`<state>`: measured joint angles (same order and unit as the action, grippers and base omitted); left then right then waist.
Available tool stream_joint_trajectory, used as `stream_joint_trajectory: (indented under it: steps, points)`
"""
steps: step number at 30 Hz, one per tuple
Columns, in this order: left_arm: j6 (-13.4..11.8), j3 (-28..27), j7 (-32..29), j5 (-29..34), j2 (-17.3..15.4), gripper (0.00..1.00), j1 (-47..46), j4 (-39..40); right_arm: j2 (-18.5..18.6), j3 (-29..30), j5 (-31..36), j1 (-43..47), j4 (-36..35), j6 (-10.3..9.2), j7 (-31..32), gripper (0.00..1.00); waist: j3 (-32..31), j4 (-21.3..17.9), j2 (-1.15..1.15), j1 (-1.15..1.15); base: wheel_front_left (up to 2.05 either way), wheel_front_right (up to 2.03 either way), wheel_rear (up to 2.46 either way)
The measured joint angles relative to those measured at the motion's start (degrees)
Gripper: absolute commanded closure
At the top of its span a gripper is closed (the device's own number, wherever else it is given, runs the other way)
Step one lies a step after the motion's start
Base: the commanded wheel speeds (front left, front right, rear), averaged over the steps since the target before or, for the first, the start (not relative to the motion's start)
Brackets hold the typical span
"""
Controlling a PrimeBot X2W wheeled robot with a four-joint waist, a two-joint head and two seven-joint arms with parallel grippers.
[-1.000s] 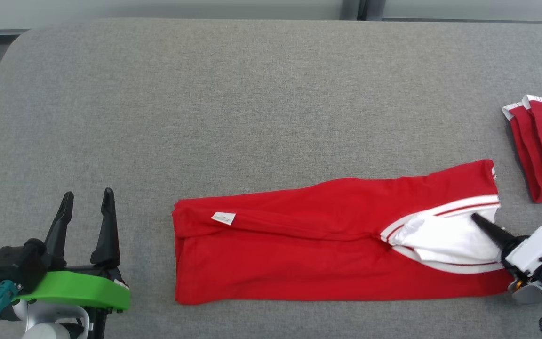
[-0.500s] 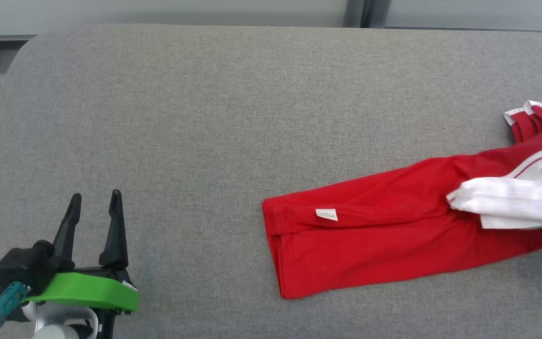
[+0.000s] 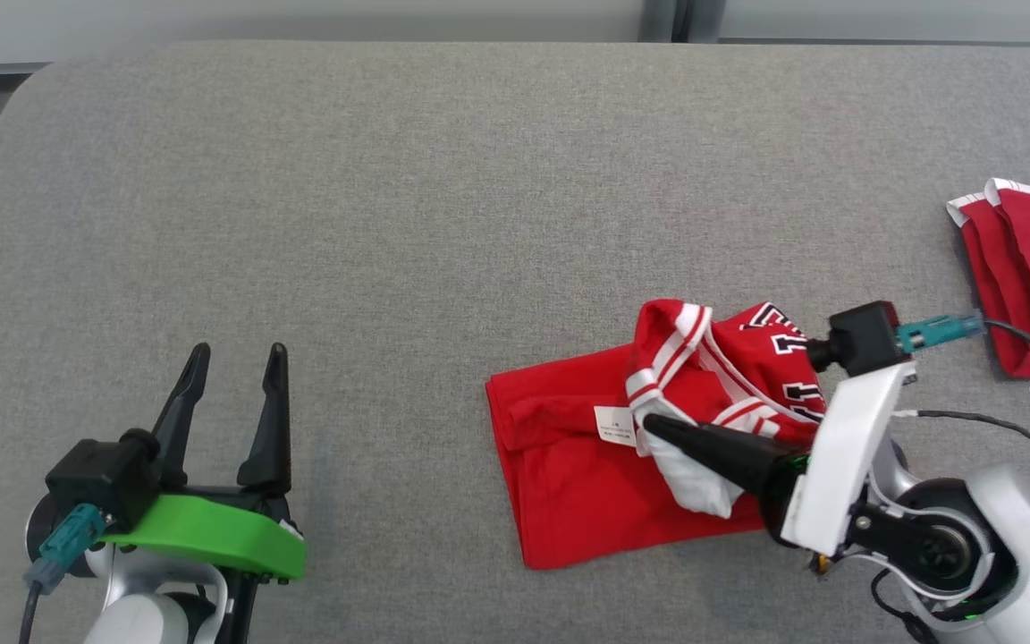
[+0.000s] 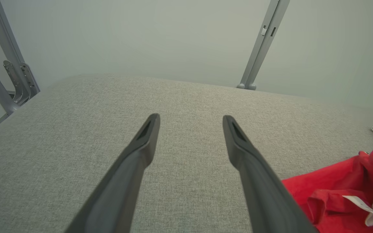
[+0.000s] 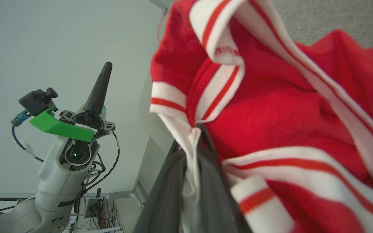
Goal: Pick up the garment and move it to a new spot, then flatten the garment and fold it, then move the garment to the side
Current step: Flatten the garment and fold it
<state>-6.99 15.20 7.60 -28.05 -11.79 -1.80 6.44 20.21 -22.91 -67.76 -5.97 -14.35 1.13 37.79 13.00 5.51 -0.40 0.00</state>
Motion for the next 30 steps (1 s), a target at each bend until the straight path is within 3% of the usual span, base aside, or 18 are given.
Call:
stream_joint_trajectory:
  steps: [5, 16, 17, 18, 19, 20, 25, 30]
  points:
    - [0.43, 1.38, -0.97, 0.0, 0.22, 0.0, -0.85, -0.2, -2.93, -6.24, 8.51, -2.85, 3.89, -1.72, -0.89, 1.0, 0.85, -0.61, 0.0, 0.0, 0.0, 0.0, 0.0]
    - [0.53, 1.78, -1.72, -0.12, 0.79, 0.0, -1.82, -2.66, -9.14, -16.17, 20.36, -10.47, 12.13, -2.85, -1.45, 0.95, 1.37, -1.9, 0.0, 0.0, 0.0, 0.0, 0.0]
    - [0.7, 1.89, -2.01, -0.23, 1.01, 0.0, -1.83, -2.81, -9.43, -16.85, 21.25, -11.09, 12.78, -3.13, -1.44, 0.8, 1.3, -1.97, 0.0, 0.0, 0.0, 0.0, 0.0]
    - [0.78, 2.02, -2.08, -0.42, 1.22, 0.0, -1.85, -2.97, -9.51, -17.62, 22.39, -11.73, 13.22, -3.23, -1.44, 0.55, 1.28, -2.01, 0.0, 0.0, 0.0, 0.0, 0.0]
    - [0.81, 2.08, -2.07, -0.45, 1.45, 0.0, -1.91, -3.1, -9.53, -18.67, 23.37, -12.59, 13.63, -3.16, -1.37, 0.23, 1.29, -2.03, 0.0, 0.0, 0.0, 0.0, 0.0]
    - [0.91, 2.09, -2.05, -0.45, 1.56, 0.0, -2.01, -3.23, -9.6, -19.75, 24.05, -13.41, 14.02, -2.96, -1.09, 0.0, 1.29, -2.05, 0.0, 0.0, 0.0, 0.0, 0.0]
    - [0.92, 1.68, -2.0, -0.45, 1.56, 0.0, -2.11, -4.38, -12.22, -24.19, 25.66, -15.84, 15.47, -1.37, 0.15, 0.0, 0.95, -2.24, 0.0, 0.0, 0.0, 0.0, 0.0]
    - [0.91, 1.09, -2.1, -0.44, 1.16, 0.0, -2.11, -5.56, -15.33, -24.19, 23.09, -15.92, 14.6, -0.14, 0.02, 0.0, -0.07, -2.61, 0.0, 0.0, 0.0, 0.0, 0.0]
